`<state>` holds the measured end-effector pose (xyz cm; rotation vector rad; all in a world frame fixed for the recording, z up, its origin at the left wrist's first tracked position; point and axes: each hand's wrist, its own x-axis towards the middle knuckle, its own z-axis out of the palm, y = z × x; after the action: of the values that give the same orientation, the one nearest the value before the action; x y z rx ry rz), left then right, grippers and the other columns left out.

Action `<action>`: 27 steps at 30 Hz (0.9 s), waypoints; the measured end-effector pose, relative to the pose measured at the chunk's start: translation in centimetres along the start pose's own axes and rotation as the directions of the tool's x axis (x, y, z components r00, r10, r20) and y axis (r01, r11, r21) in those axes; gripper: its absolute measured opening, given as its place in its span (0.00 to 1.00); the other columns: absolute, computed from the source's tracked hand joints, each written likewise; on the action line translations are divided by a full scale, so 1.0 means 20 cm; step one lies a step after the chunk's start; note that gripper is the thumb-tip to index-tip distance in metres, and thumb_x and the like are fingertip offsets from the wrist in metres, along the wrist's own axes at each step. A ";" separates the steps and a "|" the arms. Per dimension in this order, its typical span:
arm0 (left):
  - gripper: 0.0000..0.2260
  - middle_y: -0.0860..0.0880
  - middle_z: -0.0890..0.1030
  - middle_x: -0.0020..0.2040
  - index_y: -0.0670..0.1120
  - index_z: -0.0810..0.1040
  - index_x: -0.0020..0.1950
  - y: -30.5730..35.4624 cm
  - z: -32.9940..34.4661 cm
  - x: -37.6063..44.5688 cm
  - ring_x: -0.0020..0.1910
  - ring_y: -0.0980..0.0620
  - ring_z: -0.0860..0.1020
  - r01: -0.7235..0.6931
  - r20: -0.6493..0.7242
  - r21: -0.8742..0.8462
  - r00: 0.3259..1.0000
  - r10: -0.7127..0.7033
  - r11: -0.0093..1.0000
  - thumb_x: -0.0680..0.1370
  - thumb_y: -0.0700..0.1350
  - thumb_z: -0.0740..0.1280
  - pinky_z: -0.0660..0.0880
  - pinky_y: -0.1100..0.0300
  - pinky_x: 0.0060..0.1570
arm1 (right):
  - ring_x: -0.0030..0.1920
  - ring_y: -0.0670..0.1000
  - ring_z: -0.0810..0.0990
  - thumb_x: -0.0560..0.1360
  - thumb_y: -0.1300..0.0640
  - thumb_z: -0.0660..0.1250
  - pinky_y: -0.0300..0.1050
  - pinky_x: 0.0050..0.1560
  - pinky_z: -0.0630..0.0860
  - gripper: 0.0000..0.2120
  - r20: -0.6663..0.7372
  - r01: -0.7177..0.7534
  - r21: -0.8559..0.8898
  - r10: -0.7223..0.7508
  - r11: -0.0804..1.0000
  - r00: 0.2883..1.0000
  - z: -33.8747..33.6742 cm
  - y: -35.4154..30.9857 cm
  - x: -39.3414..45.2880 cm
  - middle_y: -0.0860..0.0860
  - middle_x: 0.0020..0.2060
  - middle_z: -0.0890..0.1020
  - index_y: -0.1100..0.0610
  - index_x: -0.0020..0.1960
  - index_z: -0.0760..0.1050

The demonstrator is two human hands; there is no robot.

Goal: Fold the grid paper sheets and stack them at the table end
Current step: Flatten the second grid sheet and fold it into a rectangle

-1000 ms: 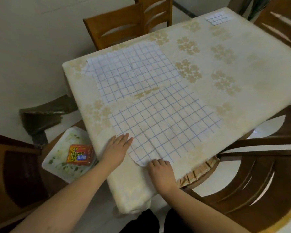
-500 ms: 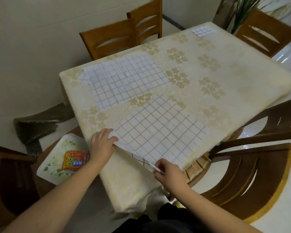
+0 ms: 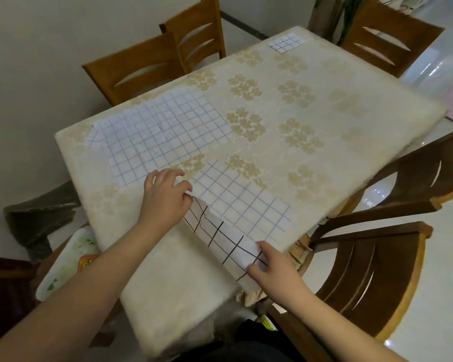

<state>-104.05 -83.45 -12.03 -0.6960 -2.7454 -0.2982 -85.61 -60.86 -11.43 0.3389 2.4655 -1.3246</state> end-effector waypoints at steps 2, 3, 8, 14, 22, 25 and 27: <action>0.07 0.46 0.79 0.57 0.48 0.83 0.42 0.08 0.10 0.11 0.60 0.44 0.74 -0.018 0.041 0.016 0.999 0.017 1.000 0.71 0.46 0.65 0.60 0.42 0.66 | 0.44 0.51 0.79 0.75 0.56 0.65 0.47 0.46 0.75 0.08 -0.044 -0.031 -0.011 0.031 0.999 0.999 -0.09 0.04 0.07 0.52 0.43 0.81 0.52 0.53 0.71; 0.06 0.45 0.79 0.57 0.47 0.83 0.43 0.11 0.15 0.16 0.60 0.43 0.74 -0.026 0.061 0.021 0.998 0.025 0.999 0.71 0.45 0.67 0.60 0.42 0.66 | 0.43 0.53 0.80 0.75 0.56 0.65 0.50 0.46 0.76 0.07 -0.070 -0.040 -0.012 0.040 0.999 0.997 -0.12 0.07 0.11 0.54 0.42 0.82 0.53 0.53 0.72; 0.04 0.43 0.79 0.56 0.46 0.84 0.44 0.20 0.39 0.35 0.60 0.40 0.75 -0.049 0.170 0.048 0.985 0.040 0.998 0.71 0.41 0.72 0.61 0.38 0.66 | 0.45 0.53 0.79 0.77 0.54 0.65 0.49 0.47 0.75 0.07 -0.141 -0.116 -0.011 0.113 0.993 0.984 -0.27 0.21 0.32 0.54 0.44 0.81 0.56 0.52 0.76; 0.05 0.41 0.78 0.59 0.44 0.84 0.48 0.22 0.64 0.48 0.62 0.40 0.73 -0.043 0.317 0.105 0.948 0.007 0.994 0.74 0.40 0.70 0.55 0.39 0.68 | 0.43 0.53 0.78 0.78 0.53 0.66 0.45 0.35 0.68 0.05 -0.149 -0.173 -0.054 0.163 0.983 0.975 -0.35 0.40 0.56 0.51 0.39 0.79 0.54 0.47 0.74; 0.14 0.39 0.75 0.65 0.43 0.78 0.62 0.23 0.74 0.54 0.67 0.39 0.71 -0.030 0.214 0.110 0.977 0.006 0.993 0.76 0.40 0.67 0.58 0.36 0.69 | 0.42 0.55 0.78 0.77 0.52 0.66 0.45 0.34 0.70 0.09 -0.216 -0.233 -0.097 0.208 0.967 0.954 -0.34 0.56 0.76 0.52 0.40 0.81 0.56 0.52 0.78; 0.18 0.40 0.73 0.68 0.44 0.74 0.68 0.24 0.72 0.46 0.70 0.41 0.68 0.011 0.208 0.088 0.978 -0.029 0.996 0.78 0.45 0.62 0.58 0.40 0.71 | 0.41 0.55 0.79 0.77 0.51 0.66 0.46 0.35 0.72 0.08 -0.253 -0.239 -0.113 0.204 0.965 0.946 -0.33 0.58 0.79 0.52 0.42 0.82 0.54 0.52 0.78; 0.21 0.41 0.71 0.70 0.45 0.71 0.71 0.24 0.71 0.36 0.71 0.41 0.67 0.037 0.240 0.080 0.969 -0.055 0.996 0.79 0.47 0.59 0.58 0.41 0.72 | 0.41 0.56 0.79 0.77 0.51 0.66 0.46 0.36 0.73 0.09 -0.267 -0.231 -0.140 0.188 0.963 0.945 -0.32 0.59 0.80 0.53 0.42 0.82 0.55 0.52 0.77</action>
<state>-110.98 -72.36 -22.36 -0.6906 -2.9898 -0.1261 -97.18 -48.22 -23.24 0.7470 2.6344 -1.0304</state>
